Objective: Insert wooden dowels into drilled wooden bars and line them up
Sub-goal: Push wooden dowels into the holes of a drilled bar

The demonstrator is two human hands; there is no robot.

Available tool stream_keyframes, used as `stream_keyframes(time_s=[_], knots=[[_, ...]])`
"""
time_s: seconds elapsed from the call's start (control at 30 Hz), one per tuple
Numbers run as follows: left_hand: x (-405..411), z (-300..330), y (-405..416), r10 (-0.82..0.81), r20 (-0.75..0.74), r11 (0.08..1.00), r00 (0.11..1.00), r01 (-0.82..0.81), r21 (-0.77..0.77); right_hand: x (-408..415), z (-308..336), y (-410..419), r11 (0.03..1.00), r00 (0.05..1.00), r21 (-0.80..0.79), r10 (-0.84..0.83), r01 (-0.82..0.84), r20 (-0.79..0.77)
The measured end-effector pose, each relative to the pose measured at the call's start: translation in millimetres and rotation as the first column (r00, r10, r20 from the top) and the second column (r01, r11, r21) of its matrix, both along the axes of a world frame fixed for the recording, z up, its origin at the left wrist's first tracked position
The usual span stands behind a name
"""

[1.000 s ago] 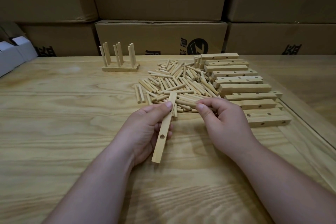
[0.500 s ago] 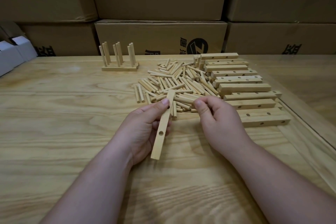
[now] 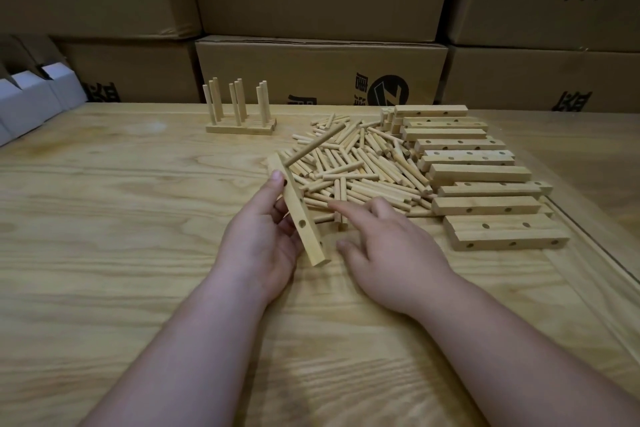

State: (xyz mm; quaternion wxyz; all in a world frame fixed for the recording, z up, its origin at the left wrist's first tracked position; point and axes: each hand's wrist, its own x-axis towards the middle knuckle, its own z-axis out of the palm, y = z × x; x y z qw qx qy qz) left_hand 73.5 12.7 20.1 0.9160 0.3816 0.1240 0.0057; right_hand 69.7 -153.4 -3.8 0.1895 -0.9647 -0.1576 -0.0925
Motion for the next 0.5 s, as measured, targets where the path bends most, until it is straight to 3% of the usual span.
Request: stream_keyframes(time_s=[0.2,0.5], knots=[[-1.2,0.0,-3.9,0.001,-0.005,1.0,1.0,-0.001,0.03,2.2,-0.6,10.7,0.998,0.998,-0.05,-0.041,0.044,0.054],[-2.8,0.6,-3.4,0.027,-0.048,0.998,0.998,-0.024,0.058,9.1,0.7,1.0,0.957,0.974,0.227,-0.207,0.182,0.093]])
